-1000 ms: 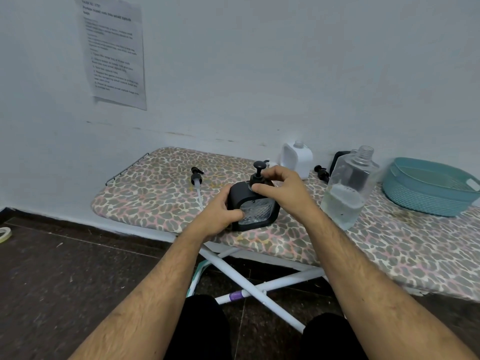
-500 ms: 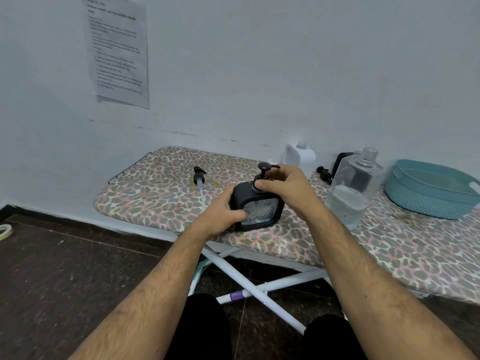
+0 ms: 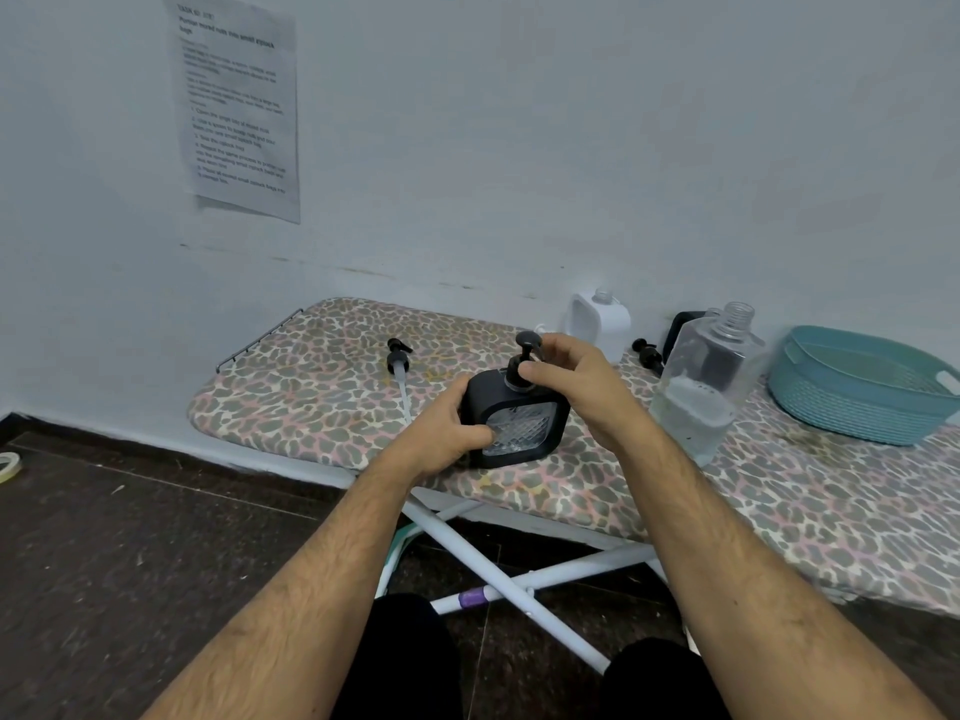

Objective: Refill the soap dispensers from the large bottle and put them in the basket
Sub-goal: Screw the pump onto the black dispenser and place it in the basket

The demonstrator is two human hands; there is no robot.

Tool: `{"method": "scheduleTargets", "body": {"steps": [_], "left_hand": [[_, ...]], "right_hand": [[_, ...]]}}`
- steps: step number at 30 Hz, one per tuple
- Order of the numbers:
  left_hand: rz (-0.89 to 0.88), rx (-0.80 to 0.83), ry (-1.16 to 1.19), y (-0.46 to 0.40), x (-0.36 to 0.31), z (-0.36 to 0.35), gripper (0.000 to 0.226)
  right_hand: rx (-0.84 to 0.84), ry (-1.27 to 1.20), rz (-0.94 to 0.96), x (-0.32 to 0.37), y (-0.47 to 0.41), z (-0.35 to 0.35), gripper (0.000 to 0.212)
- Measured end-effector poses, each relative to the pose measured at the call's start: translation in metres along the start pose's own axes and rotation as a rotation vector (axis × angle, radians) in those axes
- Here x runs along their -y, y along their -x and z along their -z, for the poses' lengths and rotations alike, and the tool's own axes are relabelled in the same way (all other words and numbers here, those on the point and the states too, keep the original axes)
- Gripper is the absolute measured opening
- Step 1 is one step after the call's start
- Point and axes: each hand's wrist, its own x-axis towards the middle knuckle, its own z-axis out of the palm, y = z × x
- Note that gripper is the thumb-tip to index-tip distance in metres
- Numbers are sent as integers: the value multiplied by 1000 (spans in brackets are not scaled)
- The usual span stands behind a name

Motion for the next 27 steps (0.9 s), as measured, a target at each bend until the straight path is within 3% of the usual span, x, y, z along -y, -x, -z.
{"method": "scheduleTargets", "body": {"steps": [5, 11, 16, 22, 27], "left_hand": [[14, -12, -1, -1, 0, 0, 60], [16, -19, -41, 2, 0, 2, 59], [17, -18, -49, 1, 0, 1, 60], [19, -18, -67, 0, -1, 0, 61], [35, -25, -61, 0, -2, 0, 66]], "right_hand": [[-28, 92, 12, -2, 0, -3, 15], [-8, 94, -46, -1, 2, -7, 40], [-66, 165, -21, 2, 1, -4, 24], [-59, 86, 2, 4, 3, 0, 60], [-85, 80, 56, 7, 5, -1, 66]]}}
